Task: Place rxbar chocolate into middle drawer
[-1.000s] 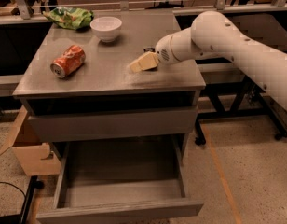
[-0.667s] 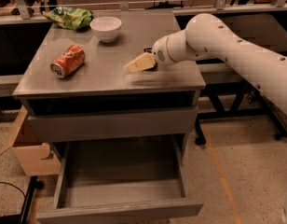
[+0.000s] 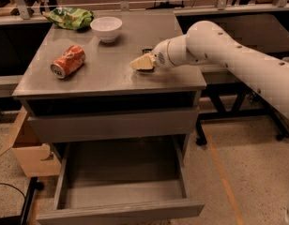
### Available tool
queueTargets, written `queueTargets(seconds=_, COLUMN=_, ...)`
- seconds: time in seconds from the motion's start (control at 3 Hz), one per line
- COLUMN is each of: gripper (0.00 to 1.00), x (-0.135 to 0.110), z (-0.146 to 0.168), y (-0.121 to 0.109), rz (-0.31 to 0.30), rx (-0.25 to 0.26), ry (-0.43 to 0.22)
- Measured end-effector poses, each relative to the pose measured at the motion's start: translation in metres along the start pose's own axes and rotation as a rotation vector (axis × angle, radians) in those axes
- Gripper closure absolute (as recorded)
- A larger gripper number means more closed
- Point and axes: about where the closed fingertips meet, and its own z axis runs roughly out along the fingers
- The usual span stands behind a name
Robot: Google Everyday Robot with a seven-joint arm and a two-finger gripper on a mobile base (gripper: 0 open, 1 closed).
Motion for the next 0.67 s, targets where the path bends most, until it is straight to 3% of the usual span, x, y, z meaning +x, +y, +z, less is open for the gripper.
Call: queueTargets(seconds=0.67, gripper=0.87, x=0.0017, z=-0.0032, y=-0.0020, rz=0.021, rx=0.001, ry=-0.058)
